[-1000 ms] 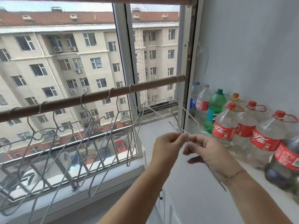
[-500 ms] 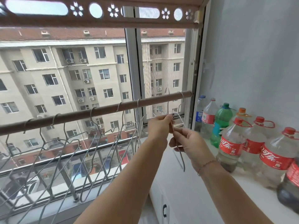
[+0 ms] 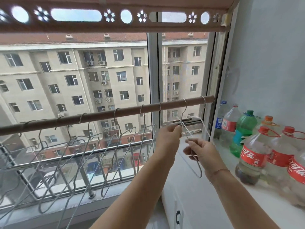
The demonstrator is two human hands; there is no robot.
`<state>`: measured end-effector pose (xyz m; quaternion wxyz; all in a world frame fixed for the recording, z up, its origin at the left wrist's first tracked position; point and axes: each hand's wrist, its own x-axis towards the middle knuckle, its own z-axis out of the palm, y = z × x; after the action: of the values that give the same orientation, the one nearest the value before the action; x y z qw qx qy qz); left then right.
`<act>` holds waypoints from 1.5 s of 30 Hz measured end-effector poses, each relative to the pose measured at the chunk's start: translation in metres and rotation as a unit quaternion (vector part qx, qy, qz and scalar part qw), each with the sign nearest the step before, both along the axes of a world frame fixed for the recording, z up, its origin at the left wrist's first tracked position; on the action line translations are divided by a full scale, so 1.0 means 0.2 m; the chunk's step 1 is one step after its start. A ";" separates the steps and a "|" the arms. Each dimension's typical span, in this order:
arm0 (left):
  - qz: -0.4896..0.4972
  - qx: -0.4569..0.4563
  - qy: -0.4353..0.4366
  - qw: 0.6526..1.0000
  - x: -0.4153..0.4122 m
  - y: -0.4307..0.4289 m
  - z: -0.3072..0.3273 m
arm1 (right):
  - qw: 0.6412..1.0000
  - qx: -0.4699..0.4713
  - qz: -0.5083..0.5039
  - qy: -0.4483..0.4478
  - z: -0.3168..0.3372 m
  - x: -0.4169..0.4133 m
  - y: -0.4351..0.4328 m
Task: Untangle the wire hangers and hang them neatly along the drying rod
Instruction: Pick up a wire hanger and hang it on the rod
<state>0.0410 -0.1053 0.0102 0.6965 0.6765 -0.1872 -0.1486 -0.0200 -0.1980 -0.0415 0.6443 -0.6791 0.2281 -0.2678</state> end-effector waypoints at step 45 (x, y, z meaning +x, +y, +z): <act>0.067 0.072 0.129 0.987 0.13 0.59 -0.71 | 0.986 -0.079 0.096 0.109 -0.51 0.00 0.65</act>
<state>0.0679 0.0130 -0.1317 0.6731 0.7109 -0.0387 -0.2002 -0.0196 -0.0671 -0.1428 0.5824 -0.7719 0.2086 -0.1464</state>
